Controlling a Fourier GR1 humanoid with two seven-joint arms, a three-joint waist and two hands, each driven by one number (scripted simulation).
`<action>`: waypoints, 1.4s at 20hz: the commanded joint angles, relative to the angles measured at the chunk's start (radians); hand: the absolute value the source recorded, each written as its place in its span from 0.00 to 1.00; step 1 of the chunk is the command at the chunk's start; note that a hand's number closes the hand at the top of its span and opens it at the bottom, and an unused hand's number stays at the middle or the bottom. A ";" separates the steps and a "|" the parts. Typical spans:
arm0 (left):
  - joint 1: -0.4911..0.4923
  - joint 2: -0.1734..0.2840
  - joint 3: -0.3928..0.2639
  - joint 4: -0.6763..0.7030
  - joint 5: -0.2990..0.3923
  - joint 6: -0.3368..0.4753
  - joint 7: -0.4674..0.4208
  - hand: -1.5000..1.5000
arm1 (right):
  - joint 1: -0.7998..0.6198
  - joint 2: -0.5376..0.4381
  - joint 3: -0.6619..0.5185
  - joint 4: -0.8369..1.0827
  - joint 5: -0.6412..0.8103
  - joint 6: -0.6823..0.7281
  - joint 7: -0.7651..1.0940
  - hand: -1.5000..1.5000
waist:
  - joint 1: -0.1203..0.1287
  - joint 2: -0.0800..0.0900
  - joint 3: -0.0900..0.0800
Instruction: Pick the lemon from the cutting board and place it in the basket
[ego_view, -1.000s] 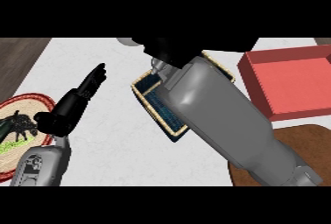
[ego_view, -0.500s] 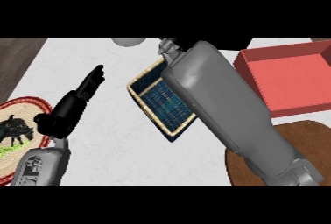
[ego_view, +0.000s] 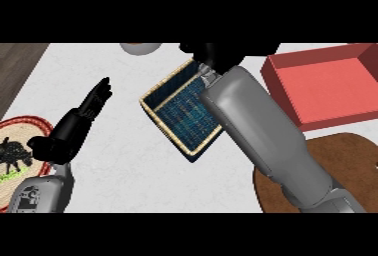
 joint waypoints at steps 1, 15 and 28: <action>0.022 -0.035 -0.028 -0.027 -0.023 0.030 0.007 0.50 | 0.016 0.009 0.023 0.064 0.054 -0.127 0.200 1.00 | 0.001 0.003 0.000; -0.020 0.050 0.051 0.010 0.045 -0.051 0.007 0.50 | 0.093 0.009 -0.010 -0.010 0.127 -0.231 0.156 0.00 | -0.008 0.001 0.000; 0.029 0.020 0.043 -0.023 0.019 -0.006 0.007 0.50 | 0.139 0.009 -0.219 -0.284 0.004 -0.293 0.089 0.00 | -0.035 -0.009 0.001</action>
